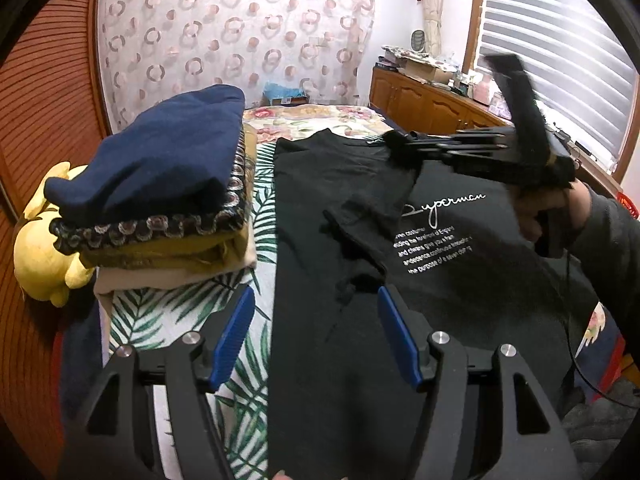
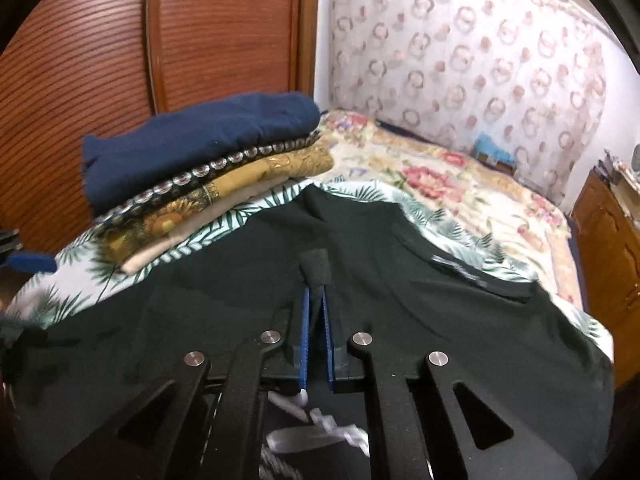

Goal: Fold small clothes

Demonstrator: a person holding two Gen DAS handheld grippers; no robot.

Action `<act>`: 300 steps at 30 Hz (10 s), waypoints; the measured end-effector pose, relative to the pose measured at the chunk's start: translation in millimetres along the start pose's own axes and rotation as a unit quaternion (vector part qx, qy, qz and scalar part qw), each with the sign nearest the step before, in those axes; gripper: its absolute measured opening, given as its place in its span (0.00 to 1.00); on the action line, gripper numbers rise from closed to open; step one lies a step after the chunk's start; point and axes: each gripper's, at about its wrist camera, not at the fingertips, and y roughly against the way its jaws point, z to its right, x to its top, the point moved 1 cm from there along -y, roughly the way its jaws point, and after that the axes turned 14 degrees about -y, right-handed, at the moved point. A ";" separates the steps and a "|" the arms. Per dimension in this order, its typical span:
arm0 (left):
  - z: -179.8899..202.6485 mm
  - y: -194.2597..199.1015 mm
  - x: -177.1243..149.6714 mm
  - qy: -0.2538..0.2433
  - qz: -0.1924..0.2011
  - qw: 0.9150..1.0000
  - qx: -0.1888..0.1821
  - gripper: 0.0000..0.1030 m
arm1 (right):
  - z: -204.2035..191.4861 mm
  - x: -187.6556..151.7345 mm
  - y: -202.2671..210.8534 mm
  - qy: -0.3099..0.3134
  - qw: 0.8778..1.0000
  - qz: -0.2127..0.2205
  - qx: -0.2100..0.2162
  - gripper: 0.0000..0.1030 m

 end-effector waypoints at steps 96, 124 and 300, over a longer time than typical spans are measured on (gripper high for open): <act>37.6 -64.2 24.6 -0.007 -0.040 0.999 -0.032 0.62 | 73.6 -49.6 16.1 -0.092 0.992 -0.064 -0.050 0.29; 32.8 -69.4 22.7 -0.007 -0.050 0.998 -0.023 0.64 | 129.5 -50.6 75.7 -0.113 0.990 0.014 -0.087 0.12; 84.4 -11.5 45.3 0.005 0.057 0.998 -0.006 0.98 | 194.2 -102.3 144.4 -0.160 0.980 -0.029 -0.111 0.34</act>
